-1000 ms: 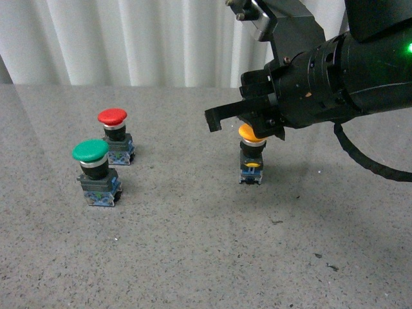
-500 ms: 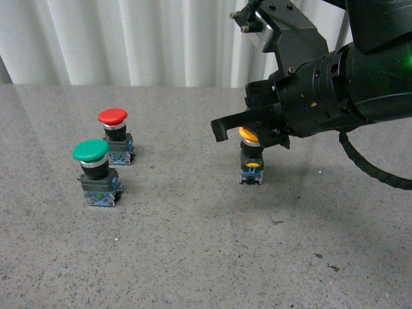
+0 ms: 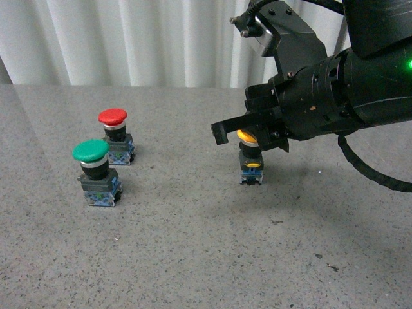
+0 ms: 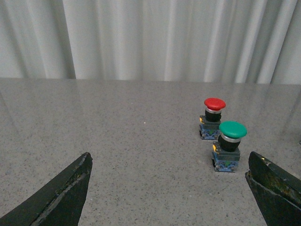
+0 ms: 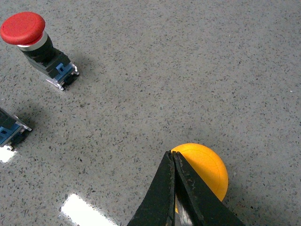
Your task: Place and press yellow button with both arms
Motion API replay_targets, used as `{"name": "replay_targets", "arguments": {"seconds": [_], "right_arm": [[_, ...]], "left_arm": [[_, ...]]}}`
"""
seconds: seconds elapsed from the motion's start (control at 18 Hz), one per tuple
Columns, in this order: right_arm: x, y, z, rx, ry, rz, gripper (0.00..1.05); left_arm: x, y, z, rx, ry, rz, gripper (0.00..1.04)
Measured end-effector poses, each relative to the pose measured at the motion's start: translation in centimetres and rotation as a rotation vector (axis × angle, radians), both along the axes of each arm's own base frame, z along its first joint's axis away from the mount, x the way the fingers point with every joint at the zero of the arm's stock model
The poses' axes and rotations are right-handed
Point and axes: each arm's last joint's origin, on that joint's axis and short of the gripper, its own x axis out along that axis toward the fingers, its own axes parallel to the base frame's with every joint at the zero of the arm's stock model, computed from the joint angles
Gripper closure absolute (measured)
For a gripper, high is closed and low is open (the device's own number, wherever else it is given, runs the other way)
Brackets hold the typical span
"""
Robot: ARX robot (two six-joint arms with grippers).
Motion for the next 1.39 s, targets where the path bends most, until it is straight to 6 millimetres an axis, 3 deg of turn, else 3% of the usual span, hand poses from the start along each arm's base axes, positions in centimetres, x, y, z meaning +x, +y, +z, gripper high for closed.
{"name": "replay_targets", "arguments": {"seconds": [0.83,1.06,1.28,1.39], "right_arm": [[0.9,-0.5,-0.1,0.048,0.060,-0.038,1.03],[0.2,-0.9,1.5,0.105,0.042,-0.044,1.03],[-1.6,-1.4,6.3,0.223,-0.068,-0.011,1.03],[-2.8,-1.7,7.4,0.264,-0.097,0.000,1.03]], "left_arm": [[0.0,0.0,0.0,0.000,0.000,0.000,0.07],[0.0,0.0,0.0,0.000,0.000,0.000,0.07],[0.0,0.0,0.0,0.000,0.000,0.000,0.07],[0.0,0.0,0.0,0.000,0.000,0.000,0.07]]}}
